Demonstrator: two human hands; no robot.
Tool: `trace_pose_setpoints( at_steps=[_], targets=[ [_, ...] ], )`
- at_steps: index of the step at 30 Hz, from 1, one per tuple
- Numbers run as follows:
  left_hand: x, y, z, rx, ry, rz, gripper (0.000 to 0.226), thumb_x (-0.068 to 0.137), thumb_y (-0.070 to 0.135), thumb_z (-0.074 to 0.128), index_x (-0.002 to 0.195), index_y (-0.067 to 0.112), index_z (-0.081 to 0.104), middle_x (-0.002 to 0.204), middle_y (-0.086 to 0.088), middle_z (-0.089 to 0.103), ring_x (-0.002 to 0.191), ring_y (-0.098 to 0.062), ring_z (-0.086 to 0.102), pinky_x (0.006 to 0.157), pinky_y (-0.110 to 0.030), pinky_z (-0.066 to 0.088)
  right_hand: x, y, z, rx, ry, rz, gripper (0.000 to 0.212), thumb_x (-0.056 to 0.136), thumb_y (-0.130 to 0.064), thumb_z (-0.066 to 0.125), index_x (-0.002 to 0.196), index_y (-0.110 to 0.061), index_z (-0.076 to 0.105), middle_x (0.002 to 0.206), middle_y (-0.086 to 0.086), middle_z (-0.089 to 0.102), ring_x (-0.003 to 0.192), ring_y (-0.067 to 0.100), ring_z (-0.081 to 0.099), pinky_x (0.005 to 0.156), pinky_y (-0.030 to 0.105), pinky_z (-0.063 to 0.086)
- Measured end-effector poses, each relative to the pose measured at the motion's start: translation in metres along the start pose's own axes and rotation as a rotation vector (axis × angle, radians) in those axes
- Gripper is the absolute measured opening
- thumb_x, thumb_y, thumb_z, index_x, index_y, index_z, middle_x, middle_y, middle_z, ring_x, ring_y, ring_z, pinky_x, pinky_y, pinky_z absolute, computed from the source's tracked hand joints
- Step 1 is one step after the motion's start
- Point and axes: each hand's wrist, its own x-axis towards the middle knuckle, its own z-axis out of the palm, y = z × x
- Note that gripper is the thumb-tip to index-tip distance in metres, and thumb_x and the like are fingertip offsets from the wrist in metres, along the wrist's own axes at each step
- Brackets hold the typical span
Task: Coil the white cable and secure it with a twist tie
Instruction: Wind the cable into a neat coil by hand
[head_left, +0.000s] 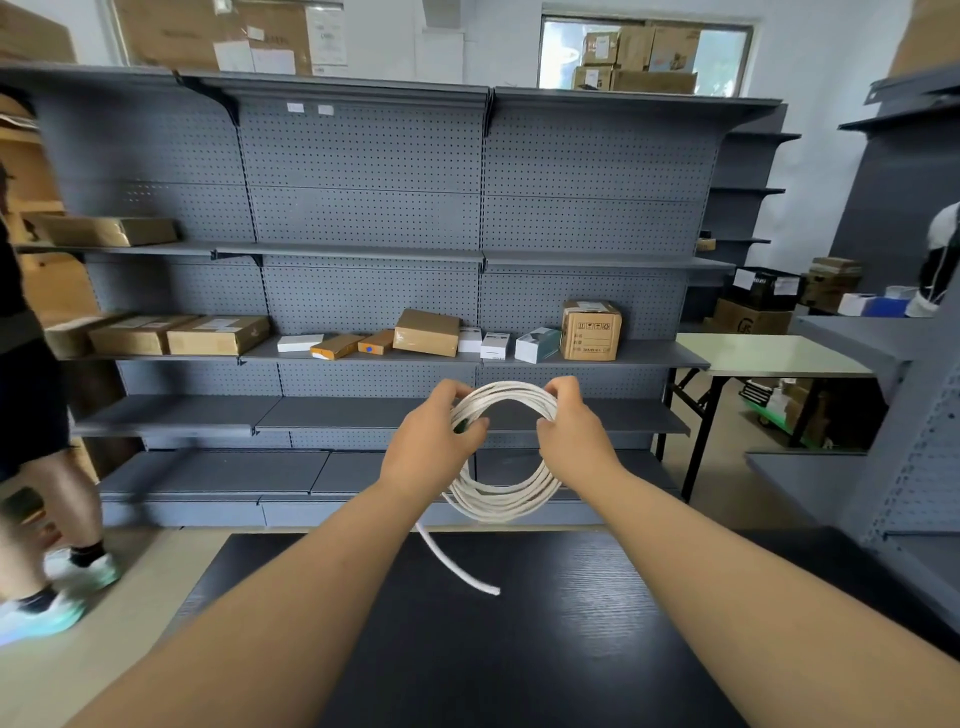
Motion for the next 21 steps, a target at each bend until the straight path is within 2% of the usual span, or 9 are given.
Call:
trace_pose_setpoints(
  at_steps=[4,6,9,13,16,21],
  targets=[
    [-0.001,0.004,0.005,-0.049,0.068,-0.022,0.009,0.09,0.026,0.056,0.096,0.026,0.049,0.074,0.012,0.057,0.071,-0.017,0.059,0.063,-0.034,0.047,-0.002,-0.002,0.002,0.076,0.014,0.072,0.021,0.092,-0.006,0.04,0.105,-0.022,0.034,0.098,0.011,0.057,0.085,0.03,0.06,0.07,0.04,0.049],
    [-0.001,0.007,0.007,-0.053,0.116,-0.032,0.008,0.091,0.022,0.054,0.095,0.026,0.048,0.077,0.007,0.058,0.073,-0.021,0.06,0.065,-0.036,0.048,-0.004,-0.005,0.004,0.064,0.012,0.064,0.025,0.091,-0.004,0.04,0.107,-0.023,0.034,0.094,0.009,0.057,0.08,0.028,0.059,0.062,0.037,0.047],
    [-0.004,0.009,0.008,-0.036,0.169,0.017,0.009,0.092,0.016,0.051,0.097,0.023,0.049,0.083,-0.001,0.059,0.075,-0.021,0.054,0.061,-0.033,0.041,-0.007,-0.007,0.005,-0.048,0.056,-0.027,0.036,0.088,-0.003,0.043,0.118,-0.023,0.036,0.091,0.004,0.054,0.077,0.026,0.052,0.061,0.032,0.039],
    [-0.005,0.009,0.005,0.001,0.146,0.075,0.012,0.091,0.011,0.05,0.101,0.017,0.052,0.086,-0.007,0.058,0.077,-0.024,0.052,0.065,-0.037,0.043,-0.008,-0.011,0.0,-0.108,0.028,-0.188,0.045,0.086,-0.003,0.043,0.122,-0.027,0.035,0.103,0.008,0.055,0.085,0.029,0.053,0.069,0.039,0.046],
    [-0.002,0.008,0.0,0.104,0.14,0.119,0.014,0.09,0.011,0.05,0.104,0.014,0.053,0.087,-0.008,0.058,0.079,-0.027,0.052,0.067,-0.039,0.043,-0.008,-0.014,-0.002,-0.156,-0.031,-0.25,0.042,0.09,-0.004,0.041,0.125,-0.026,0.034,0.111,0.011,0.05,0.089,0.033,0.053,0.077,0.047,0.048],
    [0.0,0.007,-0.006,0.227,0.136,0.141,0.018,0.091,0.017,0.051,0.109,0.015,0.05,0.097,-0.007,0.056,0.083,-0.029,0.052,0.068,-0.039,0.044,-0.009,-0.018,0.0,-0.14,-0.027,-0.254,0.034,0.095,-0.007,0.038,0.125,-0.021,0.036,0.109,0.013,0.046,0.083,0.032,0.052,0.075,0.046,0.047]
  ],
)
